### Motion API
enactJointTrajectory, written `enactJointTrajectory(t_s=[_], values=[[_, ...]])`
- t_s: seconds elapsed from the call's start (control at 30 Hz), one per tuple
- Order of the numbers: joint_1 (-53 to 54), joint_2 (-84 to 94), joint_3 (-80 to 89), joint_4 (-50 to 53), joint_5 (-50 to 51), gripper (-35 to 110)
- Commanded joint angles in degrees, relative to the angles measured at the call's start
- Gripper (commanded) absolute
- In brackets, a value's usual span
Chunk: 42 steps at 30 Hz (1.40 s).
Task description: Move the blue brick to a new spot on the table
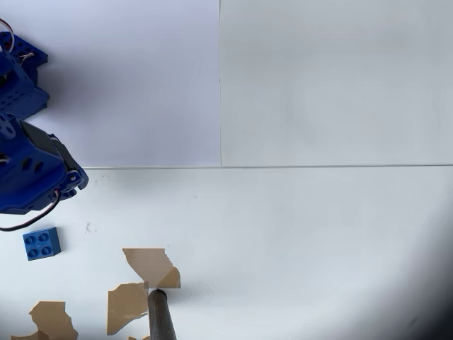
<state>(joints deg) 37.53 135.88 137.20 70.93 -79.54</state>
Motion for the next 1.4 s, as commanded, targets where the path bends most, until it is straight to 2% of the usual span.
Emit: enactJointTrajectory(t_s=[0.0,0.23,0.43,0.7,0.93,1.17,1.37], values=[[-13.71,9.23,5.36,-3.43,3.25,0],[-29.88,29.44,23.99,-6.59,0.88,0],[-31.99,55.28,41.13,0.79,-5.8,0],[-34.28,55.28,47.29,-3.78,-5.62,0],[-43.33,55.46,47.29,-1.85,-4.22,0],[-40.25,55.46,47.29,-1.76,-3.6,1],[-39.99,55.46,47.29,-1.67,8.0,6]])
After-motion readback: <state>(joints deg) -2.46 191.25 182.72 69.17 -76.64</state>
